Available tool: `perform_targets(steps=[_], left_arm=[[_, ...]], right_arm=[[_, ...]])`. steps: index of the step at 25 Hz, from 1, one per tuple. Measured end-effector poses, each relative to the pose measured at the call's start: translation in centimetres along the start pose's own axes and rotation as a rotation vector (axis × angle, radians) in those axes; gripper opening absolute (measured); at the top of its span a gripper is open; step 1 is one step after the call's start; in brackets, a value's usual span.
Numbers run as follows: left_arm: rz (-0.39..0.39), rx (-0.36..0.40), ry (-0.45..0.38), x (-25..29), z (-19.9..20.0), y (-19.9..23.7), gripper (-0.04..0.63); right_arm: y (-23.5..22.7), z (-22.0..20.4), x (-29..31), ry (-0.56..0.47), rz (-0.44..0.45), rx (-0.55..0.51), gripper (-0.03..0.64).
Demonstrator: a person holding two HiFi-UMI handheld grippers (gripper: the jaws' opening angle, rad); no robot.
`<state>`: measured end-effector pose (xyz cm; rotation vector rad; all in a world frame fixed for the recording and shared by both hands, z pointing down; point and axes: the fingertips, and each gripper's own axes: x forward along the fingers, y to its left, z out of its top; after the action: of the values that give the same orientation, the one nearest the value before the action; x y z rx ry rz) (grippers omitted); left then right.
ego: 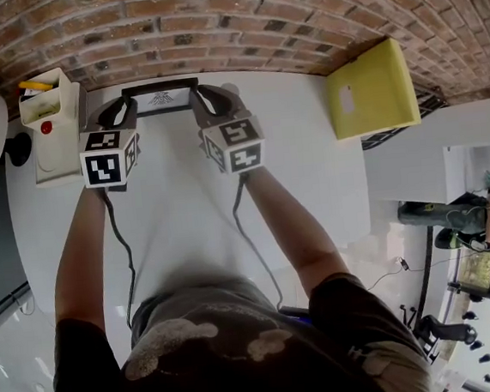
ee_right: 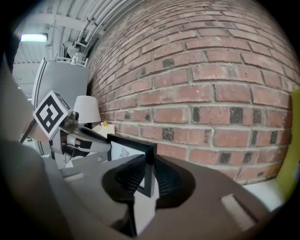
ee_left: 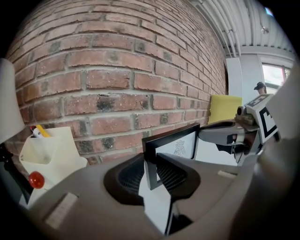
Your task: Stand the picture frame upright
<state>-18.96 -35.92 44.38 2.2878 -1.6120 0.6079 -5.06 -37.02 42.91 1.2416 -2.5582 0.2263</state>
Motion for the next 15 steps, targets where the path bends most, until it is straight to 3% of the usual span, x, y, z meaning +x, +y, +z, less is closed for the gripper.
perform_targets(steps=[15], left_arm=[[0.019,0.009,-0.012,5.8,0.1,3.1,0.087]], right_arm=[[-2.7,-1.3,6.1,0.014,0.000,0.004,0.060]])
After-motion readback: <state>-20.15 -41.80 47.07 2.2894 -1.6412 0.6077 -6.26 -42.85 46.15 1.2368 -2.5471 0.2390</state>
